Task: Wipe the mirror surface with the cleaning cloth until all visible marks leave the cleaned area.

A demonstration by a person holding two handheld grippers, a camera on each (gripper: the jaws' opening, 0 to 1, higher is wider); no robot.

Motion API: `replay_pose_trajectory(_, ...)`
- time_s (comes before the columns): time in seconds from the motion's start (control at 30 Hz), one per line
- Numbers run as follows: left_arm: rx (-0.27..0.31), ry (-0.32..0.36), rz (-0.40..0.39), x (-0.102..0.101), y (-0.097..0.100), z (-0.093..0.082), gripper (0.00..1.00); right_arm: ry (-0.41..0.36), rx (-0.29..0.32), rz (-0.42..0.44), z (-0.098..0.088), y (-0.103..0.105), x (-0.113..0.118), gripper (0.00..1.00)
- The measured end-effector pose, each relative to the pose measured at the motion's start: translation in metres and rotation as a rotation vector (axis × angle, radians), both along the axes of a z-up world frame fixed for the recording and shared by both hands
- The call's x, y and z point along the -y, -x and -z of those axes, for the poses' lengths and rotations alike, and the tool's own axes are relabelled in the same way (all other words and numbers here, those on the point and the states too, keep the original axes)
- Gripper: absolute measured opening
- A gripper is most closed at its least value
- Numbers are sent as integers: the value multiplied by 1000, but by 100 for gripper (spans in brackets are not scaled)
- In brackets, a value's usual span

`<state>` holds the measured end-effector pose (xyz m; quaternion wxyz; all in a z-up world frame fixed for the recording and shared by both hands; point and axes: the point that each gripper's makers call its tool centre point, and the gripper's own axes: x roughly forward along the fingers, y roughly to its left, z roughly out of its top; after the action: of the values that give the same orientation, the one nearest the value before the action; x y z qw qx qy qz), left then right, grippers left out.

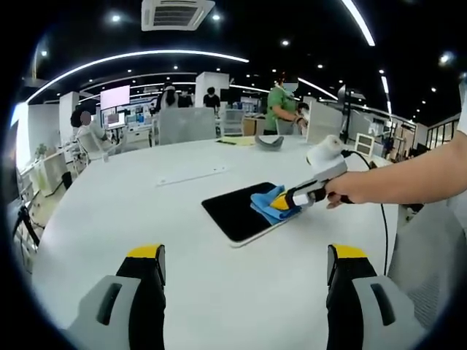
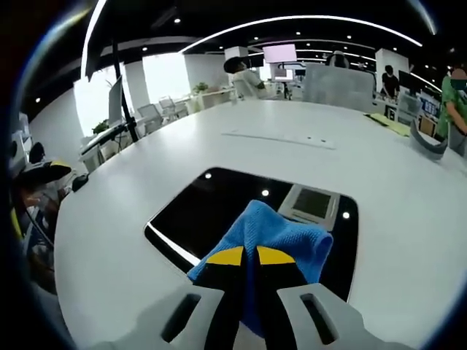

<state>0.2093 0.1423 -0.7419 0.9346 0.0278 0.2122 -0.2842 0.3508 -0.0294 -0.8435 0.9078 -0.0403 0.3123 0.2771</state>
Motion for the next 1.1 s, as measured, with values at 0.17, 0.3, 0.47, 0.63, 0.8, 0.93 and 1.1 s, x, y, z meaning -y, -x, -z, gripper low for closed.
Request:
replay_pose_trajectory(0.17, 3, 1, -5, -2, 0, -1, 92, -14, -12, -8, 1, -1, -9, 0)
replay_pose_trajectory(0.3, 4, 6, -9, -4, 0, -1, 92, -22, -14, -13, 1, -1, -17, 0)
replay_pose_trajectory(0.47, 1, 5, -13, -6, 0, 0, 92, -20, -16, -26, 1, -2, -24, 0)
replay_pose_trajectory(0.63, -1, 6, -16, -7, 0, 1, 92, -23, -14, -27, 0, -2, -27, 0)
replay_pose_trajectory(0.8, -6, 5, -11, -6, -1, 2, 92, -25, -11, -29, 0, -5, -28, 0)
replay_pose_trajectory(0.93, -9, 4, -8, -6, -2, 3, 92, -26, -9, -26, 0, -9, -30, 0)
replay_pose_trajectory(1.1, -13, 2, -6, -6, -3, 4, 92, -24, -7, -25, 1, -17, -33, 0)
